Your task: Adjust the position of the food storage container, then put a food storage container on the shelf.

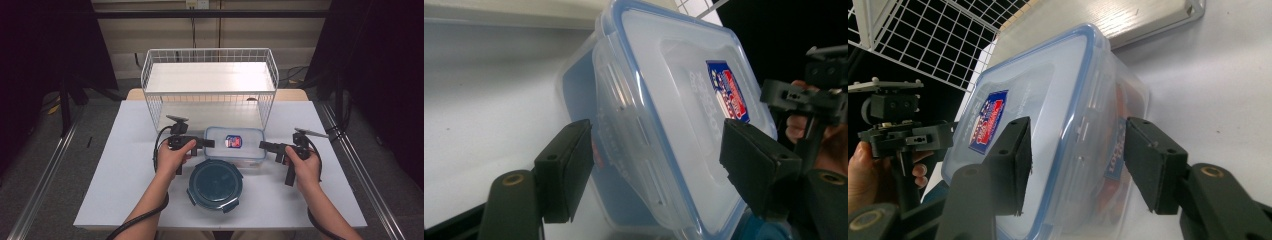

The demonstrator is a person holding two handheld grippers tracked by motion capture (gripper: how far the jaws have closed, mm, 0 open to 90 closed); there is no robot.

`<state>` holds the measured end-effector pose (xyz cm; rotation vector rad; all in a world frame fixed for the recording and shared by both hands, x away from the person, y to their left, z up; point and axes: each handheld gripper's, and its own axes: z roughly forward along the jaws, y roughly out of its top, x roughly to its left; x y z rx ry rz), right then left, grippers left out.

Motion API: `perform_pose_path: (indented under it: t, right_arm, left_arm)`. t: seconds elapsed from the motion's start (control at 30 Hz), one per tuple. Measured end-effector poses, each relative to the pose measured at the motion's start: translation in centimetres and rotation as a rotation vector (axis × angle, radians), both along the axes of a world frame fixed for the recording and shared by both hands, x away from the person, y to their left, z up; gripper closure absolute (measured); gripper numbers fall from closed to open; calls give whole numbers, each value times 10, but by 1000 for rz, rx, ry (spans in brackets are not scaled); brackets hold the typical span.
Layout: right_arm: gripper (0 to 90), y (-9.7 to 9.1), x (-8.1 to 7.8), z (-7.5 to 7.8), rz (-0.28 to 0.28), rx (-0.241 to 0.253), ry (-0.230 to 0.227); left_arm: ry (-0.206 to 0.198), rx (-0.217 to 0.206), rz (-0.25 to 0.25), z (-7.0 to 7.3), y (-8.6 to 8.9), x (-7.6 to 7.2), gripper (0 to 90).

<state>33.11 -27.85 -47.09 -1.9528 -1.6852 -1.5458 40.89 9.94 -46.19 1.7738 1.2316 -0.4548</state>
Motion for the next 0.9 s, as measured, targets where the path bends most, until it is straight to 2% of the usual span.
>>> perform_pose_path:
  t: [0.1,0.2,0.37,0.47,0.5,0.57,0.67,0.73,0.9]
  right_arm:
    - [461,-1,1,-1,-1,14,11]
    - [493,-1,2,-1,-6,32,21]
    - [487,0,3,-2,-1,47,31]
    - [488,0,4,-4,-15,75,54]
    - [491,0,4,-5,-19,97,57]
    - [491,0,4,-5,-18,95,61]
    - [495,0,3,-6,-36,110,75]
    - [498,0,4,-6,-39,121,90]
    - [519,-2,3,0,-35,111,86]
  left_arm:
    - [0,6,-2,-3,-1,1,293]
    - [16,-19,1,-6,-5,2,299]
    - [38,-16,-3,-4,-6,3,298]
    - [44,-20,2,-3,-5,3,321]
    - [34,-11,8,-1,-4,3,365]
    - [53,-14,5,-1,-3,3,368]
    - [85,-24,35,-1,-2,3,391]
    - [101,-22,36,1,-2,5,405]
    - [78,-7,52,9,-5,4,441]
